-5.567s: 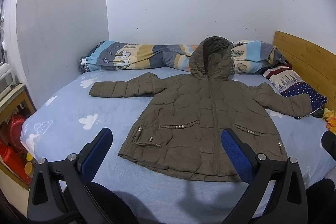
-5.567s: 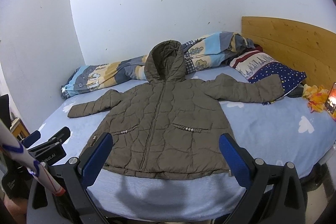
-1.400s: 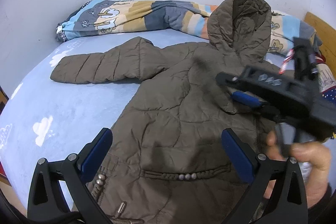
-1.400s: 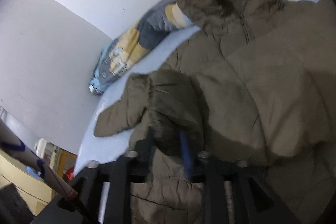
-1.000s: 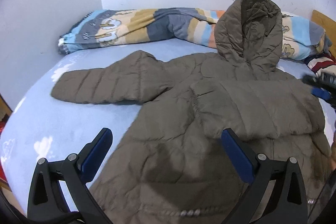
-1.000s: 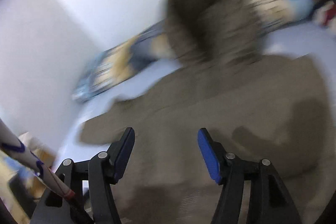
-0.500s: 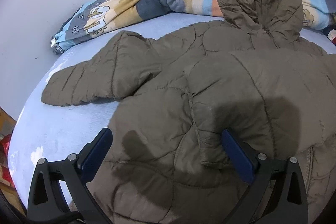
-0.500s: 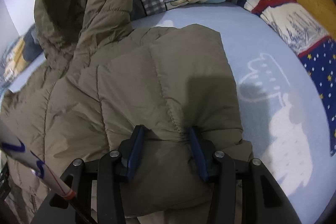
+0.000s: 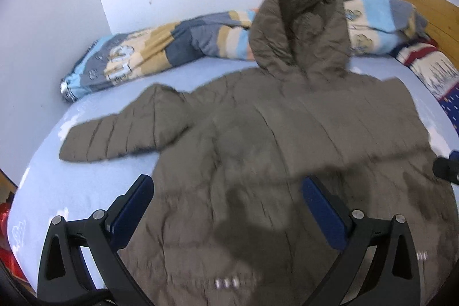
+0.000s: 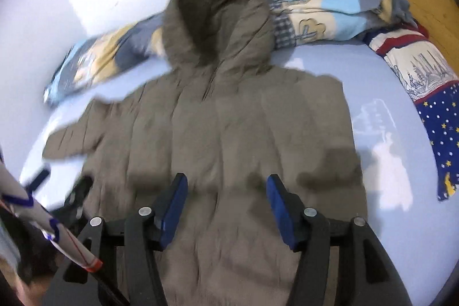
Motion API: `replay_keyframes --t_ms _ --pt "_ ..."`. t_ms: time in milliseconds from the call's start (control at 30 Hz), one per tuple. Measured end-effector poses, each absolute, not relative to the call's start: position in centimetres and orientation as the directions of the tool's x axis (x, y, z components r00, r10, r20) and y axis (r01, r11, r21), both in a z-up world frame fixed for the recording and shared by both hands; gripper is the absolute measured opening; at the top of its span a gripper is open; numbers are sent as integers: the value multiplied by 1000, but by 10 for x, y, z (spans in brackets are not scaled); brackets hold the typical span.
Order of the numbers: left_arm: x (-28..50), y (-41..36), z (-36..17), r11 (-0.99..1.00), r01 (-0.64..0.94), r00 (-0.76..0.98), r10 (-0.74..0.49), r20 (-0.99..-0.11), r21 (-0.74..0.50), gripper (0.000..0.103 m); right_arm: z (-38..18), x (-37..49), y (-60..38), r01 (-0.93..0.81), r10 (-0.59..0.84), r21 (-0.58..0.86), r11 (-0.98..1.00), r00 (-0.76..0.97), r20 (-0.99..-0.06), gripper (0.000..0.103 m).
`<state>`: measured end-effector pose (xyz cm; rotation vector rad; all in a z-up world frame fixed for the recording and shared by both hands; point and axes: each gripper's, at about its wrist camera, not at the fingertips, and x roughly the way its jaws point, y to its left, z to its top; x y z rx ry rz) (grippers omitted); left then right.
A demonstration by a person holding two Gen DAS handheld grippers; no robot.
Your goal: Fold large clothes
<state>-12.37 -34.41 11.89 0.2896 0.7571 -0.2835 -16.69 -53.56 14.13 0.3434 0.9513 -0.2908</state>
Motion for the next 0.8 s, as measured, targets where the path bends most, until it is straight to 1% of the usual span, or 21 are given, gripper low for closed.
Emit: replay_keyframes --t_ms 67,200,267,333,433,533,600,700,800 --pt "-140 -338 112 919 364 666 -143 -733 152 103 135 -194 -532 417 -92 165 894 531 -843 62" --pt "-168 -320 97 915 382 611 -143 -779 131 103 121 -244 -531 483 -41 237 843 496 -867 62" --pt "-182 -310 90 914 379 597 -125 -793 142 103 113 -263 -522 491 -36 233 839 477 -878 62" --pt "-192 -299 82 919 374 570 -120 -813 127 103 106 -276 -513 485 -28 222 846 458 -889 62" --pt "-199 -284 65 928 361 508 -112 -854 92 103 93 -279 -509 474 -11 218 853 433 -901 63" --pt "-197 -281 45 933 347 464 -79 -882 99 103 73 -269 -502 460 -10 170 872 363 -932 63" --pt "-193 -277 35 941 329 431 -75 -899 79 103 60 -264 -498 455 9 169 874 332 -943 68" --pt "-194 -275 41 950 305 447 -89 -890 58 103 65 -260 -494 450 0 164 878 343 -939 68" --pt "-193 -271 59 958 282 523 -109 -845 51 103 86 -264 -493 435 -24 178 883 419 -908 68"
